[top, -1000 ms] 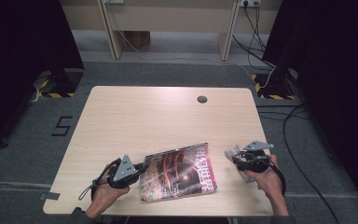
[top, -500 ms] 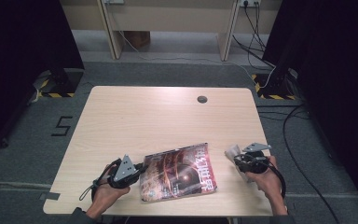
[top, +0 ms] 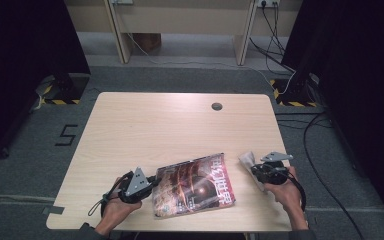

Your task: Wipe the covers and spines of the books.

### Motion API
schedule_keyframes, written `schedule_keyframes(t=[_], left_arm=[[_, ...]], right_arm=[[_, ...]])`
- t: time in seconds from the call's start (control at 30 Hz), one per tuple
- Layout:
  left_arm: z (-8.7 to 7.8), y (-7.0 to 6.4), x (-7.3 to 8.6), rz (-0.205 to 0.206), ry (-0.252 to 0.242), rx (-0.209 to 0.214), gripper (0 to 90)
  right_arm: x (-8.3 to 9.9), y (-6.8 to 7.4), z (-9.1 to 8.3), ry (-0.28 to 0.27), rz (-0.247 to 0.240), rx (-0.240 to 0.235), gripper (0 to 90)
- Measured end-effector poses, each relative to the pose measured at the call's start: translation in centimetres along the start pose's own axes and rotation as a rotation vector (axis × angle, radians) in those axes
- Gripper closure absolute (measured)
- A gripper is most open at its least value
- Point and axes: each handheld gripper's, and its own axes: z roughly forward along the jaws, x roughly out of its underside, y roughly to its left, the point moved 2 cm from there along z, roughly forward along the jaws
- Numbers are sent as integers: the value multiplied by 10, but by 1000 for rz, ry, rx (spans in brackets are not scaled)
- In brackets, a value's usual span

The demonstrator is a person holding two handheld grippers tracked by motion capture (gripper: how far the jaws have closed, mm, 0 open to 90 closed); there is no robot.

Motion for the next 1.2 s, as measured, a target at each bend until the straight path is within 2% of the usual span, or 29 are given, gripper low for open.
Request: schedule_keyframes(t=[0.07,0.1,0.17,0.27,0.3,0.33,0.4,0.43,0.53,0.6,0.67,0.83,1.0,1.1,1.2], left_arm=[[0,-1,0,4,1,-3,828],[0,-2,0,3,1,-7,828],[0,-2,0,2,-1,-10,828],[1,-2,0,4,6,-14,828],[1,-2,0,5,5,-15,828],[1,-2,0,6,7,-16,828],[2,-3,0,6,5,-16,827],[2,-3,1,8,5,-16,827],[4,-4,1,10,10,-15,826],[6,-5,1,14,12,-15,826],[7,-7,0,24,13,-14,824],[10,-10,-1,36,9,-9,824],[11,-10,0,42,5,-12,822],[12,-13,-3,69,7,-16,820],[12,-15,-4,77,9,-19,818]], right_arm=[[-7,6,-2,-23,-16,-8,762],[-16,15,0,-46,-26,-36,762],[-19,18,1,-53,-33,-44,763],[-35,33,4,-72,-78,-61,764],[-44,42,7,-86,-95,-84,764],[-44,42,7,-86,-95,-84,764],[-55,53,11,-96,-122,-115,764],[-58,57,13,-101,-120,-126,764],[-74,72,22,-112,-167,-152,765],[-77,75,24,-113,-171,-156,764],[-85,86,31,-106,-200,-172,764],[-89,100,42,-81,-238,-184,763],[-90,108,42,-86,-253,-191,764],[-94,120,39,-100,-282,-212,764],[-96,131,36,-110,-312,-233,764]])
